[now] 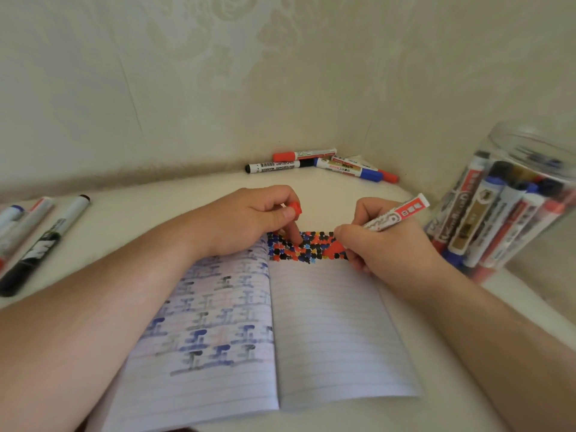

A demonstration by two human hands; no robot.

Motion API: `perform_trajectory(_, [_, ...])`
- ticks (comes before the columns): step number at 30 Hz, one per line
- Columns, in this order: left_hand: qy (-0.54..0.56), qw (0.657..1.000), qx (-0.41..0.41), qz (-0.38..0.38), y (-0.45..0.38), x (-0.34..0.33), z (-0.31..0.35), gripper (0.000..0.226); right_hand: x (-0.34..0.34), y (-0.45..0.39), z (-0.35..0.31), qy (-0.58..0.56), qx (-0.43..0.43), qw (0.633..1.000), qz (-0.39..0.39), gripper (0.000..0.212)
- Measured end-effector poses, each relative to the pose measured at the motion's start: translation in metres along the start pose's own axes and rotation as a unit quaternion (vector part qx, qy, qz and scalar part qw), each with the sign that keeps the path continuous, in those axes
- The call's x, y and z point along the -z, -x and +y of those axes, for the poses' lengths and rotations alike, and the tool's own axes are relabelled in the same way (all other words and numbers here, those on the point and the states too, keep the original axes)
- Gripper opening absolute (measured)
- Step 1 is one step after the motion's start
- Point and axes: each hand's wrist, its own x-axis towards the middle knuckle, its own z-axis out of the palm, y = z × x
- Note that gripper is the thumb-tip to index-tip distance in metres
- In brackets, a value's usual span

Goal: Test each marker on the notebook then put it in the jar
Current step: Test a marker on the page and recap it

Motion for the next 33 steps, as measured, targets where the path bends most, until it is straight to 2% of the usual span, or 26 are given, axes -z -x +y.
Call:
perform_trajectory(4, [-0.037,0.999,0.011,0.033,-0.0021,0.0005,-0.0056,0.017,-0.0016,-0.0018,0.0009,-0.007,-0.008,1.000,-0.005,0.035])
perform_trajectory(6, [-0.075,0.997,0.021,0.016,-0.0015,0.0009,-0.0040,0.021,-0.0040,-0.0028,0.0031,-0.008,-0.014,1.000,-0.006,0.037])
perform_trajectory(9, [-0.198,0.980,-0.005,-0.032,-0.0005,-0.0005,-0.0019,0.037,-0.0042,-0.0025,0.0018,-0.004,-0.019,1.000,-0.001,0.032])
perform_trajectory(12, [-0.242,0.969,-0.019,-0.044,-0.0022,-0.0017,-0.0030,0.044,-0.0028,-0.0015,0.0004,-0.007,-0.016,1.000,0.009,0.031])
perform_trajectory(22, [-0.230,0.972,-0.019,-0.038,-0.0051,-0.0024,-0.0054,0.052,-0.0053,-0.0037,0.0039,0.025,-0.026,0.999,0.002,0.027])
perform_trajectory(33, [-0.223,0.974,-0.021,-0.043,-0.0070,-0.0021,-0.0090,0.047,-0.0080,-0.0039,0.0048,0.043,-0.005,0.999,0.004,0.028])
